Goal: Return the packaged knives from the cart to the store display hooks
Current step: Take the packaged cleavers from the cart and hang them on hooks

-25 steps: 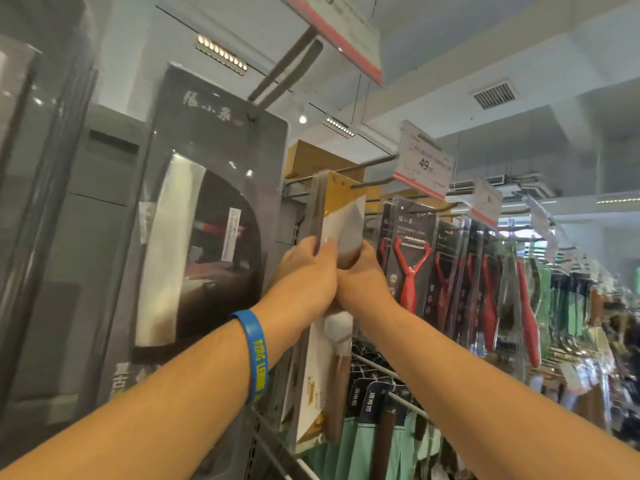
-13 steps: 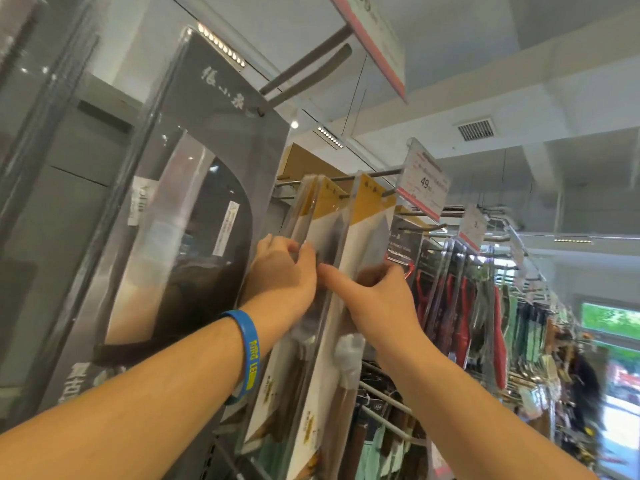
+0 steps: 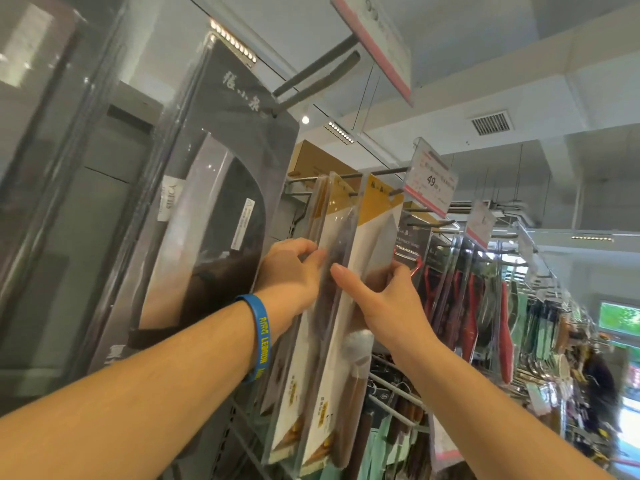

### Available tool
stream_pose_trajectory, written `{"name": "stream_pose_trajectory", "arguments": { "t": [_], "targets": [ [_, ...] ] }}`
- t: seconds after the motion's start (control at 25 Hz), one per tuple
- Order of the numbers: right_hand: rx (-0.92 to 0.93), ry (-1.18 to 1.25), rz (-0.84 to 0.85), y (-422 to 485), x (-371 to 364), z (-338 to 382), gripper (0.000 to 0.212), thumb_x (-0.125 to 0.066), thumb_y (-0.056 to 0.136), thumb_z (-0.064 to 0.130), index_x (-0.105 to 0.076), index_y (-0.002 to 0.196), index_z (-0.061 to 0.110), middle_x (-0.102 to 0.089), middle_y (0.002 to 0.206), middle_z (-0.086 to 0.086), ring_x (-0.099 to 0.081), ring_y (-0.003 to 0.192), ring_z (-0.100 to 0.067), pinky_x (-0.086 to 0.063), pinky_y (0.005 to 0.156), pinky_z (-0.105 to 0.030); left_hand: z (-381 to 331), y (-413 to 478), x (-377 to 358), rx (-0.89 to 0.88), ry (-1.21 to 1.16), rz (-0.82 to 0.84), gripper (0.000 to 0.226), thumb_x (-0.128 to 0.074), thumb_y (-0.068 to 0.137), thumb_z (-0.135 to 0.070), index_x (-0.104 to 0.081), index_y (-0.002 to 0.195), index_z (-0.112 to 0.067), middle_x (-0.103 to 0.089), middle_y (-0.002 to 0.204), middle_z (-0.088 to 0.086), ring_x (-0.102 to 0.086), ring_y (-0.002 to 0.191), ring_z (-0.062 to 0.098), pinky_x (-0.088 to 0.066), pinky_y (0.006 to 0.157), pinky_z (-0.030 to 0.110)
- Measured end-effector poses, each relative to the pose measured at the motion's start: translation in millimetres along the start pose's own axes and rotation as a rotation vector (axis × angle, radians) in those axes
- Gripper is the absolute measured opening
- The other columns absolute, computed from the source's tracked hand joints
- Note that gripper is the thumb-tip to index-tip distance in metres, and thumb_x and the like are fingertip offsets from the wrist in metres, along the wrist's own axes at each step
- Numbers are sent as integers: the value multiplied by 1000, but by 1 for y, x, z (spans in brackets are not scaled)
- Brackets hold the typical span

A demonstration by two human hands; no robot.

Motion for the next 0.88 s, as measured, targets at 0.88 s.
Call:
{"name": "stream_pose_trajectory", "arguments": {
  "t": [0.88],
  "targets": [
    [-39,146,-18,6,-12,-11,88,-68,52,89,-46,120,39,-65,118,11,-65,105,-7,-54,88,-32,3,-5,8,-45,-76,-105,29,-51,101,-27,-54,130,-23,-57,105,-9,-54,92,9,-40,72,21]
  ]
}}
Point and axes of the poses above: each hand's wrist, its own y-axis towards the middle knuckle, its own x-axis out of the back of the hand, z = x × y, the point moved 5 cm from there along y, towards the middle knuckle
